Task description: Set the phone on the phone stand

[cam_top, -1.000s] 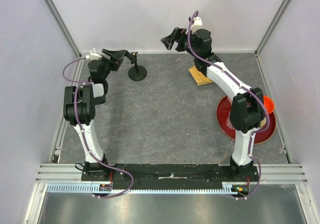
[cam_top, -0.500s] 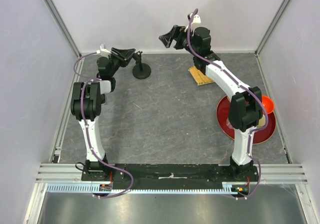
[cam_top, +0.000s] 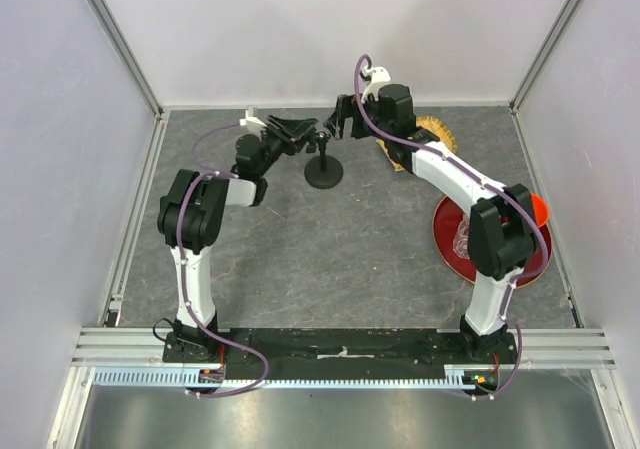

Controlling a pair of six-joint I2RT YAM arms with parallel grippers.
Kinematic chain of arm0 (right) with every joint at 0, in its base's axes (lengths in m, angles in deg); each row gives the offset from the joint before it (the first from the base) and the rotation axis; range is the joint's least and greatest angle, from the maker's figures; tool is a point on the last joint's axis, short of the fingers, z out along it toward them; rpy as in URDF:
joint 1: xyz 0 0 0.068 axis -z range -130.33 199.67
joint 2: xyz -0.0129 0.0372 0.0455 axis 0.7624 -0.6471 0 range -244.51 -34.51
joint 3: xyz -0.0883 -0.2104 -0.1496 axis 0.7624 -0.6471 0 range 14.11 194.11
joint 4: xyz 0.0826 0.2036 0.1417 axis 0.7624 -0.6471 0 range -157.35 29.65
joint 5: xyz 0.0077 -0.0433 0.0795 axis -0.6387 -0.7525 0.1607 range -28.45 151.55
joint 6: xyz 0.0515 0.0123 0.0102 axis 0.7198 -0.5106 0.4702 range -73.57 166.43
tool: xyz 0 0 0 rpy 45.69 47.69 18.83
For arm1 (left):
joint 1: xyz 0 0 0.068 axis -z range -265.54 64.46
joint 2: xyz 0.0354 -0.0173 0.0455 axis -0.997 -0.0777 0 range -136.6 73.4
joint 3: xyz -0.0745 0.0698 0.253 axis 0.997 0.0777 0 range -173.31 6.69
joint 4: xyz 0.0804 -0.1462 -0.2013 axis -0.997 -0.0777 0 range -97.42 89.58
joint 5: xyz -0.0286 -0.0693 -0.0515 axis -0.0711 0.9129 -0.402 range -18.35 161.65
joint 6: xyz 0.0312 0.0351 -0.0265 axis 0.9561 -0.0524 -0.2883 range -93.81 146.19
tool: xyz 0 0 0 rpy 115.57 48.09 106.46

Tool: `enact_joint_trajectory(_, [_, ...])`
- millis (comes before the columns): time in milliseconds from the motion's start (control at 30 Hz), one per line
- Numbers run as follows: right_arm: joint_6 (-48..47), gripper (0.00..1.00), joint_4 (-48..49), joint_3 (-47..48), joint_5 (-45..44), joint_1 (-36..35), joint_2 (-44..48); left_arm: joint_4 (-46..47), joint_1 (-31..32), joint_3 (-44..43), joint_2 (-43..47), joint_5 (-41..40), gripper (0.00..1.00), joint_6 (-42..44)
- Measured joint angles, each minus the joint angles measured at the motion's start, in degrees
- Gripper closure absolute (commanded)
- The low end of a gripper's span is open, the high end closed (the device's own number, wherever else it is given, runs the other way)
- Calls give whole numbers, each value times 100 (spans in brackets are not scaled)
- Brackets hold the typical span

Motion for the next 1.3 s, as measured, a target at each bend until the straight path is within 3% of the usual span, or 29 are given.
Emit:
enact_joint_trajectory(200, [-868,2,-118,-632,260,92,564,-66,699,114,79,-363,98,-33])
enact_joint_trajectory(433, [-1064,2,-74,-680,1364,595,667,-378,872,474,490,-970,98,184])
enact_joint_trajectory(567, [-1185,2,-125,-688,1480,695,667,-612,977,710,833,-1222,50,562])
enact_joint_trajectory(633, [-1353,2,-223,-688,1565,669,667,-623,1025,785,920,-1217,40,715])
enact_joint_trajectory(867, [-2201,2,-846,-782,1906,632,713,-660,1008,1189,1180,-1178,35,1095])
enact_joint_trajectory(1000, [-2496,2,-1082,-796,2240,608,721,-874,905,1659,1812,-1209,34,1596])
enact_joint_trajectory(1100, [-2640,2,-1220,-793,2282,516,721,-1023,721,1849,2354,-1167,49,2197])
enact_joint_trajectory(1200, [-2717,2,-1340,-765,2271,380,721,-1674,391,1298,2594,-527,41,3180])
enact_joint_trajectory(1300, [-2739,2,-1366,-739,2262,306,721,-3250,164,-479,2111,625,27,4393])
